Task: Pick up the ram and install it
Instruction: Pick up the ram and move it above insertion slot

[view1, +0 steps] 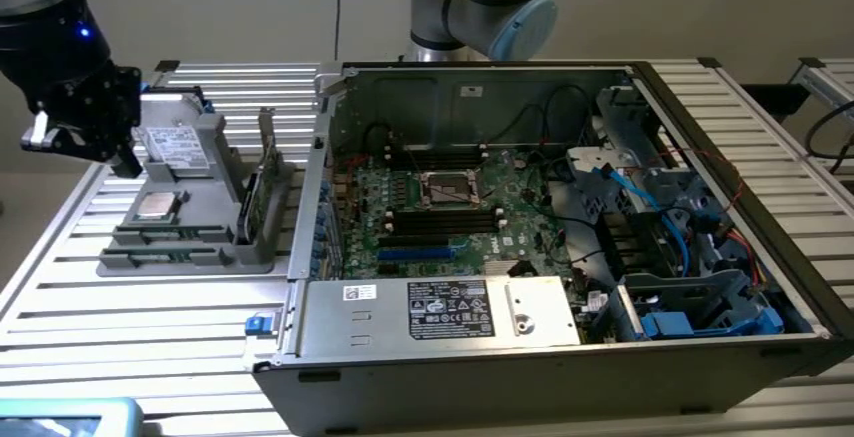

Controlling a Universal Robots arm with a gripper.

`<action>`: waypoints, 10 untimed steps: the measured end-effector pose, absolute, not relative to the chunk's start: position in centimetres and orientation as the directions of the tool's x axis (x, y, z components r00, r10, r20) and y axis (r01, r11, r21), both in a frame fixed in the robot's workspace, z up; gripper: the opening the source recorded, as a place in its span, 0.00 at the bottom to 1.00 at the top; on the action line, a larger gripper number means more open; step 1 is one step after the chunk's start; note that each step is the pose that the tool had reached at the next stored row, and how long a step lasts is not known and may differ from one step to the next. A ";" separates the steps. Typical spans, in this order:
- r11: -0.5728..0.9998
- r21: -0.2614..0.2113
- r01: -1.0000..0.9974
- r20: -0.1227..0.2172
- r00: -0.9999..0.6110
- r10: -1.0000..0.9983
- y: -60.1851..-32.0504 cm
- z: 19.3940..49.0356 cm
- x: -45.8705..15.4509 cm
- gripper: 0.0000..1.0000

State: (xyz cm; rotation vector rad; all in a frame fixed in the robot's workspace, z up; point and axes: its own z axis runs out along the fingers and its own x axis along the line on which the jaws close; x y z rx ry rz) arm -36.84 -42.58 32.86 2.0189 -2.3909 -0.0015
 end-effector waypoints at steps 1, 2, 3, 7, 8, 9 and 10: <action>0.148 0.009 -0.989 0.009 -0.148 -0.989 -42.6 32.8 -36.8 0.11; 0.131 0.009 -0.991 0.009 -0.131 -0.991 -42.6 32.8 -36.8 0.11; 0.112 0.009 -0.994 0.009 -0.112 -0.994 -42.5 32.8 -36.8 0.11; 0.046 0.009 -0.999 0.009 -0.046 -0.999 -42.5 32.8 -36.8 0.11; 0.034 0.009 -0.999 0.009 -0.034 -0.999 -42.5 32.8 -36.9 0.11; 0.031 0.009 -0.999 0.009 -0.031 -0.999 -42.5 32.8 -36.9 0.11; 0.031 0.009 -0.999 0.009 -0.031 -0.999 -42.5 32.8 -36.9 0.11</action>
